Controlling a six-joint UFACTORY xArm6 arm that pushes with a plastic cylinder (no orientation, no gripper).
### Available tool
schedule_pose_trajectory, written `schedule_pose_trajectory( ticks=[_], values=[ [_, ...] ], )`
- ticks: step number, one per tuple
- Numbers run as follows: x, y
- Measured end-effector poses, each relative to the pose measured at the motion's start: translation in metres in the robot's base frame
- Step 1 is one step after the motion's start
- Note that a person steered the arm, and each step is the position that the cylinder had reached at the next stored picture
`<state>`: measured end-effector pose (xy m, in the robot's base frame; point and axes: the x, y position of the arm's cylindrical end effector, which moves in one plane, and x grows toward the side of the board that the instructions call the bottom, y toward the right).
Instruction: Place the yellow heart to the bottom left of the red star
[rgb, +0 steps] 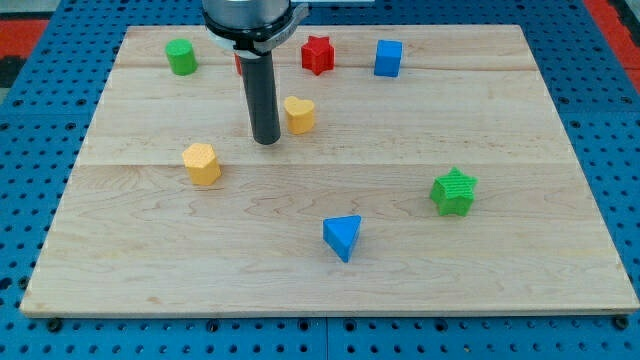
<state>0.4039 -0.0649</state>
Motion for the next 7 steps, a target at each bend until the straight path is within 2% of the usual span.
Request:
schedule_pose_trajectory(
  ticks=[2,7],
  values=[
    [0.000,0.048],
    [0.008,0.043]
  ],
)
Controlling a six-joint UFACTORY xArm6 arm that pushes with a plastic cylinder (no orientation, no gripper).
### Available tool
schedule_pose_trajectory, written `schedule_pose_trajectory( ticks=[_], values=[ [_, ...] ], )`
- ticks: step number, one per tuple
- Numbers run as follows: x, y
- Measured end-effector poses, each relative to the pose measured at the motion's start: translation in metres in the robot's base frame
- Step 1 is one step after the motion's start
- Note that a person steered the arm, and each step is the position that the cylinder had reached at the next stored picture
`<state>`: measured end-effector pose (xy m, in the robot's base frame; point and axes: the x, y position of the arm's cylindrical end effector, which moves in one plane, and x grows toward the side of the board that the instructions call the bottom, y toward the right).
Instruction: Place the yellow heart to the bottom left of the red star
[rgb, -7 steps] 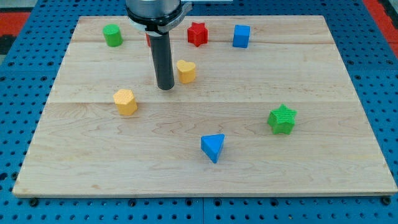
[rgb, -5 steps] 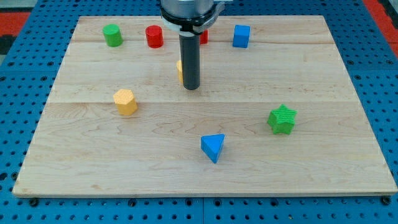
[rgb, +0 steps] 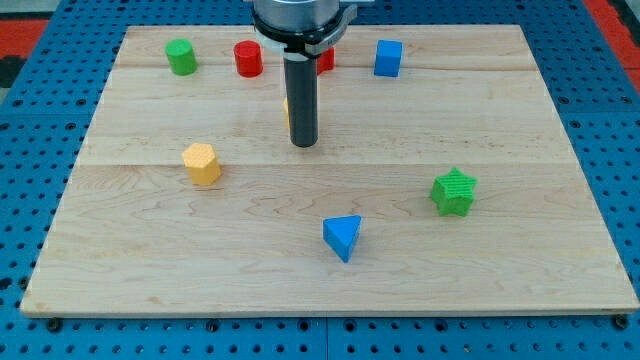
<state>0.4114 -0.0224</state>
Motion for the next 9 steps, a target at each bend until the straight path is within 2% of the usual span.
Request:
schedule_pose_trajectory(
  ticks=[3,9],
  values=[
    [-0.003,-0.004],
    [-0.063,-0.004]
  ],
)
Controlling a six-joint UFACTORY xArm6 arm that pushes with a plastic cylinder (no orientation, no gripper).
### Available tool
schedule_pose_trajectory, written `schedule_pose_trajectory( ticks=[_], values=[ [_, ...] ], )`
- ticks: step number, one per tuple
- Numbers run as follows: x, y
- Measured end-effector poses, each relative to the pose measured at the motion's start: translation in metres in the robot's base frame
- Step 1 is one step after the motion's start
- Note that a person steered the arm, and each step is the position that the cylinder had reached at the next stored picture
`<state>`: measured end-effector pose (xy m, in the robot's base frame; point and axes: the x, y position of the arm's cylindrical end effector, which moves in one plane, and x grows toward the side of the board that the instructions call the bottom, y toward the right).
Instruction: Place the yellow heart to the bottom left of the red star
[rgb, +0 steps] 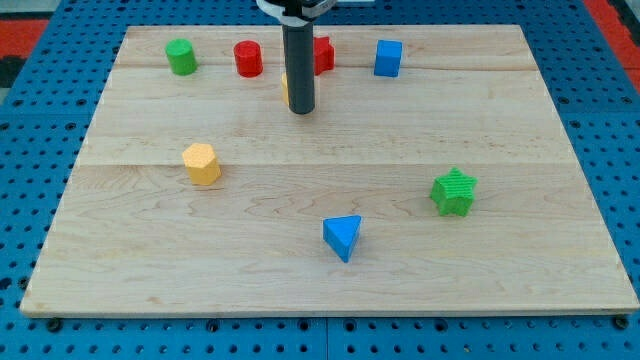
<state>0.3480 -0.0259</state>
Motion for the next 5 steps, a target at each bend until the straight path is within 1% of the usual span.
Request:
schedule_pose_trajectory(
  ticks=[2,3,4,5],
  values=[
    [-0.005,0.000],
    [0.035,0.000],
    [0.100,-0.002],
    [0.122,-0.005]
  ],
)
